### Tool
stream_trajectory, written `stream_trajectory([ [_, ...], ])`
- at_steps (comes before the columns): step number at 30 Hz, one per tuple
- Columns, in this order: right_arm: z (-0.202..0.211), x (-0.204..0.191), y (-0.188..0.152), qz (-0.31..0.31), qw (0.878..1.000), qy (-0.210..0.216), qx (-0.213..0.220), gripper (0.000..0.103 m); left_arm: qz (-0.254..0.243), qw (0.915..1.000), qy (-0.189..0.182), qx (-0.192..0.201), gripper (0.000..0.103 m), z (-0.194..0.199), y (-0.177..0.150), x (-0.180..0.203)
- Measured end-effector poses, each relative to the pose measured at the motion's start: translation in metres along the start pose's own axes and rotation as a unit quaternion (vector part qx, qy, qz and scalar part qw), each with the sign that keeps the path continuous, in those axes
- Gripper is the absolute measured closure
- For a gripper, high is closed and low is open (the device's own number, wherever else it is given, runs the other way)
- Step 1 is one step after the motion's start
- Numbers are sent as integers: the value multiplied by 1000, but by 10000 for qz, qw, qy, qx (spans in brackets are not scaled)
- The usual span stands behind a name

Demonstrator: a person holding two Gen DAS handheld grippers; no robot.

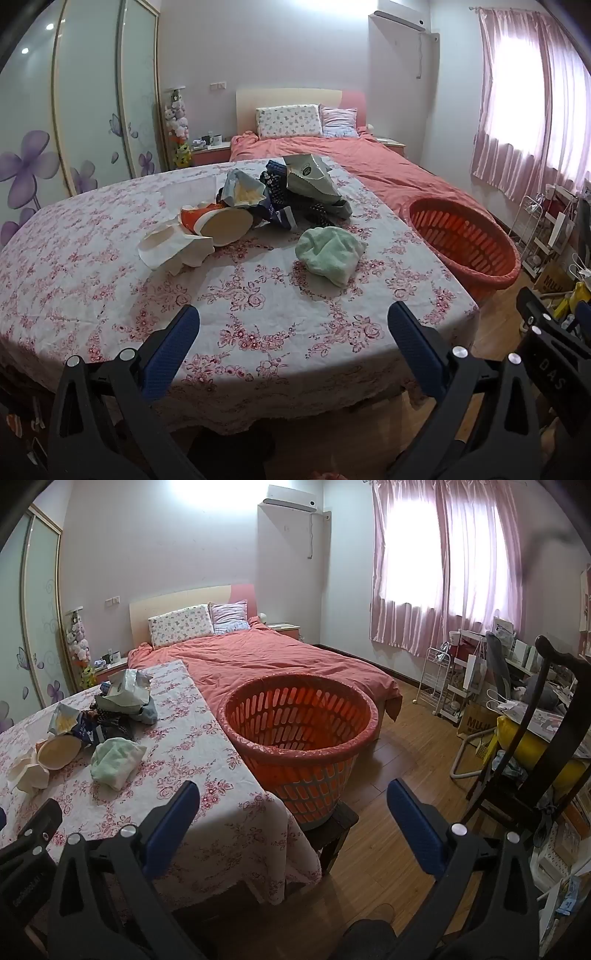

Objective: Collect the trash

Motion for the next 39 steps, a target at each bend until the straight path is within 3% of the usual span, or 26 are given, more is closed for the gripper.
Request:
stream_trajectory([
  [39,2,4,0,-32,10000,15,19,4,11,10000,-16,14,2,0,0,0],
])
Point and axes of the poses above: each gripper's, at about its wrist camera, not at the fingertips, and z roughly against the way its jaws point, x to its right, y to its top, the point moved 5 cm from there along -z, roughly the way its jaws point, and after that the axes turned 14 degrees about -y, right-handed, at the moved point
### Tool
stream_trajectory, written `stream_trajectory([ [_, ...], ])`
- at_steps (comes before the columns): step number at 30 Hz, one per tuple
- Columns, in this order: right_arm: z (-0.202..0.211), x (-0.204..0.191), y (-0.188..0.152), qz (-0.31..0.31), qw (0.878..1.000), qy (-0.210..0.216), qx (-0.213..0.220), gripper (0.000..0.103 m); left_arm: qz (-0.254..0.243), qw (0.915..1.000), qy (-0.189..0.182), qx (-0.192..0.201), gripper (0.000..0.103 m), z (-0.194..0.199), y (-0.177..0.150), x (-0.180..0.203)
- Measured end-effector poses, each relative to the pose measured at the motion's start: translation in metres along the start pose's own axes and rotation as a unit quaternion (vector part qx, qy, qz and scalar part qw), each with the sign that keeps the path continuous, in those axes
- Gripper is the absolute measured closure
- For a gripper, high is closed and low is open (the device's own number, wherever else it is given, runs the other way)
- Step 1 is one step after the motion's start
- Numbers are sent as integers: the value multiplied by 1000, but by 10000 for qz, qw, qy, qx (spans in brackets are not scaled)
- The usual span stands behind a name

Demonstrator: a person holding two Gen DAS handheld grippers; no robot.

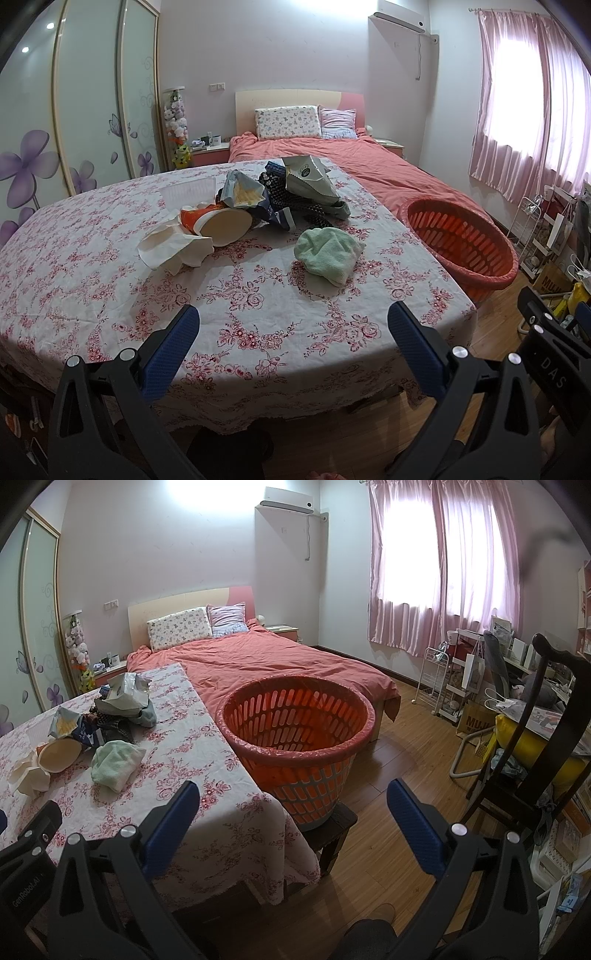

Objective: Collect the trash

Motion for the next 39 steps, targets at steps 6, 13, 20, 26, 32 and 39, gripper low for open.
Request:
stream_trajectory([
  [6,0,0,0,-3,10000,3,0,4,1,10000,1,-1,2,0,0,0],
  [13,1,1,0,-7,10000,2,4,4,4,10000,-4,1,2,0,0,0],
  [20,1,1,0,-7,10000,6,9,4,2,10000,-7,14,2,0,0,0],
  [26,2,1,0,-11,10000,5,7,4,-3,10000,-8,14,2,-3,1,2],
  [32,2,2,1,-11,10000,10,12,4,4,10000,-8,19,2,0,0,0],
  [39,2,2,1,-12,10000,6,12,4,2,10000,-9,21,2,0,1,0],
])
Point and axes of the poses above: each gripper's, at about its wrist camera, not at the fingertips, and z roughly against the way its jaws point, x to its right, y to its top, the point moved 5 cm from there along -z, roughly the way its jaws point, and after that the axes turned 14 degrees about -y, right-handed, at the moved point
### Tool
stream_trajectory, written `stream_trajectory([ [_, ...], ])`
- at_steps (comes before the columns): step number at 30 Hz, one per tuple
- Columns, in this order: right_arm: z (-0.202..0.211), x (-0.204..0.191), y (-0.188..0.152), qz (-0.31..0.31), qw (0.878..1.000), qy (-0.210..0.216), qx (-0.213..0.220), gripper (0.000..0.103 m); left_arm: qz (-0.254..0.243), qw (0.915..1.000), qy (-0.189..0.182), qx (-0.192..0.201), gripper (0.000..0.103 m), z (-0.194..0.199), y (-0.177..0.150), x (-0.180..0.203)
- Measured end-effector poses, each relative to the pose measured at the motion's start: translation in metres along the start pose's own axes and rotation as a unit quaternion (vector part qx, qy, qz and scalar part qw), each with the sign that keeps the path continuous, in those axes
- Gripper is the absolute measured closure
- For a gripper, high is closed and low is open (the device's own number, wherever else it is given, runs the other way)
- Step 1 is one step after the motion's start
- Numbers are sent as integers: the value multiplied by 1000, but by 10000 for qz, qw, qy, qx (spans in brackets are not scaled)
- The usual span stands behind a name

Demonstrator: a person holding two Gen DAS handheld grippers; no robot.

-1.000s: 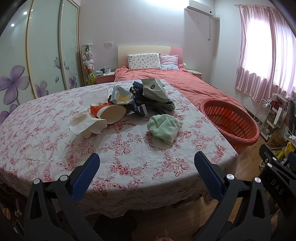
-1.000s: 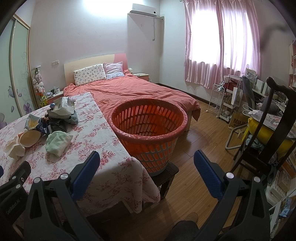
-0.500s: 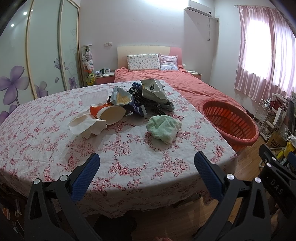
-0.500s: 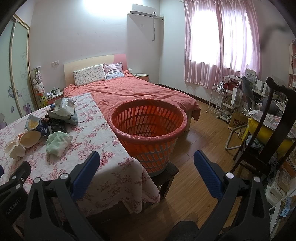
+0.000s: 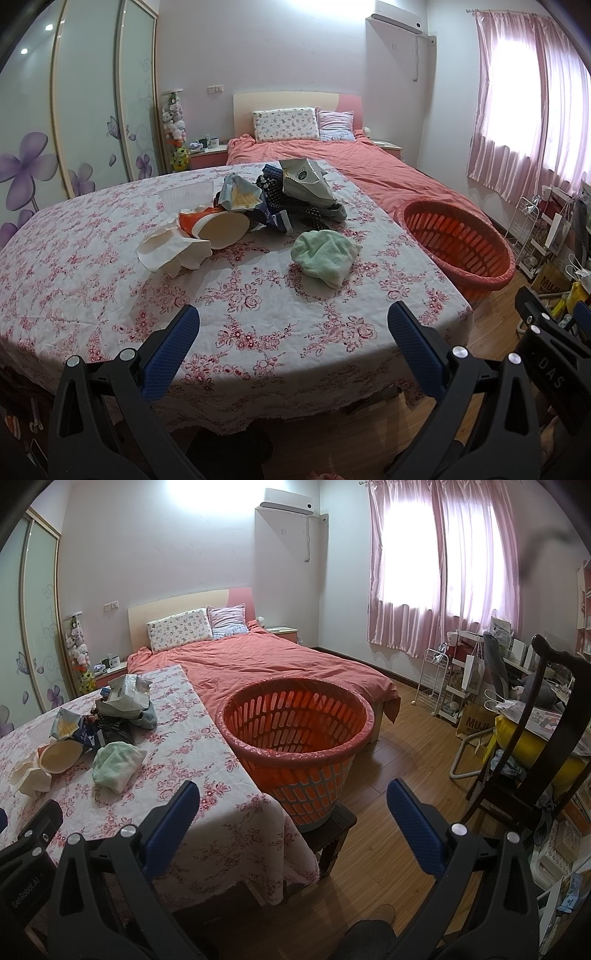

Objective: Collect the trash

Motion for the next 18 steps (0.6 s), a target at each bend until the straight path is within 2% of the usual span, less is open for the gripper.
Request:
stream_trajectory([
  [18,0,-1,0,-4,10000,1,6,4,3,10000,-1,6,2,0,0,0],
])
Point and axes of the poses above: each gripper's, at about its wrist camera, not at the fingertips, and z roughly against the way its jaws point, x to its right, y to its top, the point moved 5 cm from there along -z, roughly the way its jaws point, and after that the axes turned 14 degrees about -y, right-handed, at the moved point
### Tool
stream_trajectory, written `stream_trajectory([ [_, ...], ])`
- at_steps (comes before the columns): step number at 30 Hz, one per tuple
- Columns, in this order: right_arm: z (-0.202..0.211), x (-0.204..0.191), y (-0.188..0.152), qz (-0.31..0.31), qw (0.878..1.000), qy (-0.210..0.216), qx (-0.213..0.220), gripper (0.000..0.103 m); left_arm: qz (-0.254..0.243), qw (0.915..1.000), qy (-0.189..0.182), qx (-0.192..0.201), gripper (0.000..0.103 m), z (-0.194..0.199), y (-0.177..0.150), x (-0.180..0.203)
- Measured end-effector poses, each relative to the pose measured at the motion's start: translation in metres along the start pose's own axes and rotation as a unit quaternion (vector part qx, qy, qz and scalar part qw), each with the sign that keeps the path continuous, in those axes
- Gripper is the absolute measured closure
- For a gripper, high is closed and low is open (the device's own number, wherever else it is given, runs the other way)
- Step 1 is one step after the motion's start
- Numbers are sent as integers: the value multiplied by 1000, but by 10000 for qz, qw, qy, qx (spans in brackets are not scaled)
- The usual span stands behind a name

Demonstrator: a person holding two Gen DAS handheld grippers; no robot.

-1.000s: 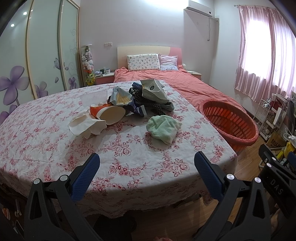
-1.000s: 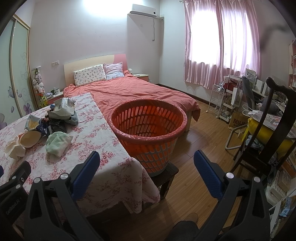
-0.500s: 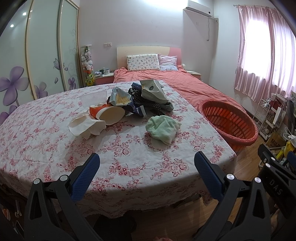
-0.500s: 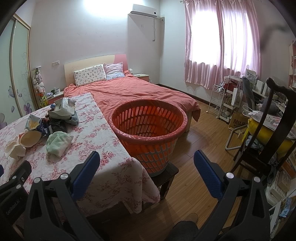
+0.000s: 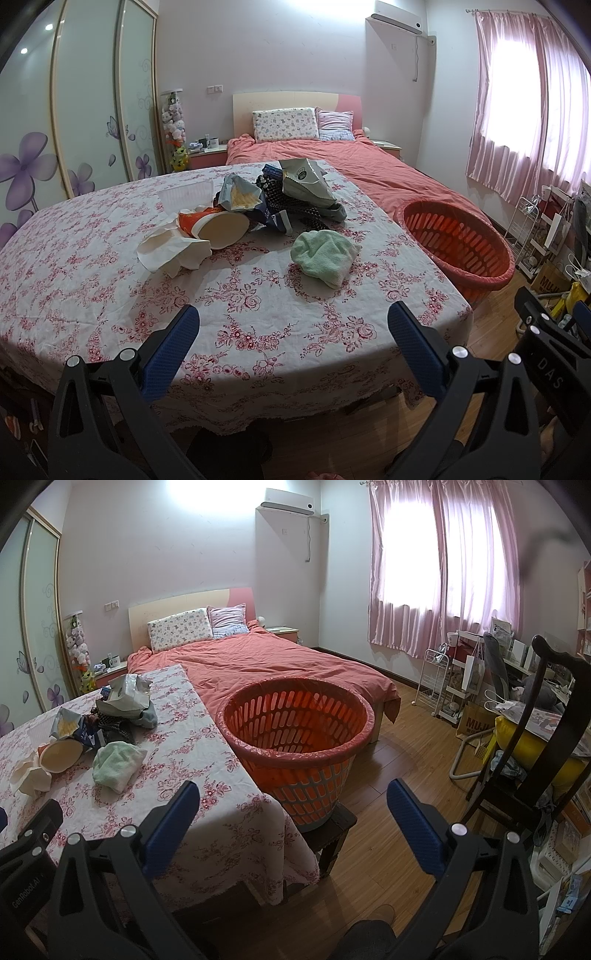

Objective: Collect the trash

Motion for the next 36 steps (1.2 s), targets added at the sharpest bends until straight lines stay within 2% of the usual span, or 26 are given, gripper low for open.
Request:
stream_trajectory([
  [7,-1,-3,0,9,10000,38,-17,4,43,10000,71,6,2,-1,1,-4],
  [10,-5,-9,7,41,9999,114,-24,4,173,9997,181,27,2,6,6,-17],
  [18,-13,-78,16,389,9957,807,-216,4,805,9939,741,120,2,2,20,-96],
  [23,-21,-127,22,517,9897,1288,-348,4,1053,9900,940,74,2,-6,28,-133],
  [26,-29,-159,23,642,9845,1565,-457,6,1149,9894,885,71,2,-11,31,-144],
  [29,-43,-192,21,748,9781,1790,-753,8,1200,9892,844,43,2,-19,36,-156],
  [33,-63,-216,13,847,9746,1749,-1112,10,1316,9886,726,-81,2,-31,38,-167],
  [36,-72,-227,5,1024,9724,1694,-1232,24,1426,9877,613,-188,2,-42,37,-173],
])
Point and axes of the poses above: each gripper's, at about its wrist camera, not at the fingertips, and z roughly against the way its jaws point, x to its right, y to its top, the point moved 5 cm from there along -z, roughly the way its jaws point, and after that the axes turned 14 degrees about -y, right-handed, at the moved point
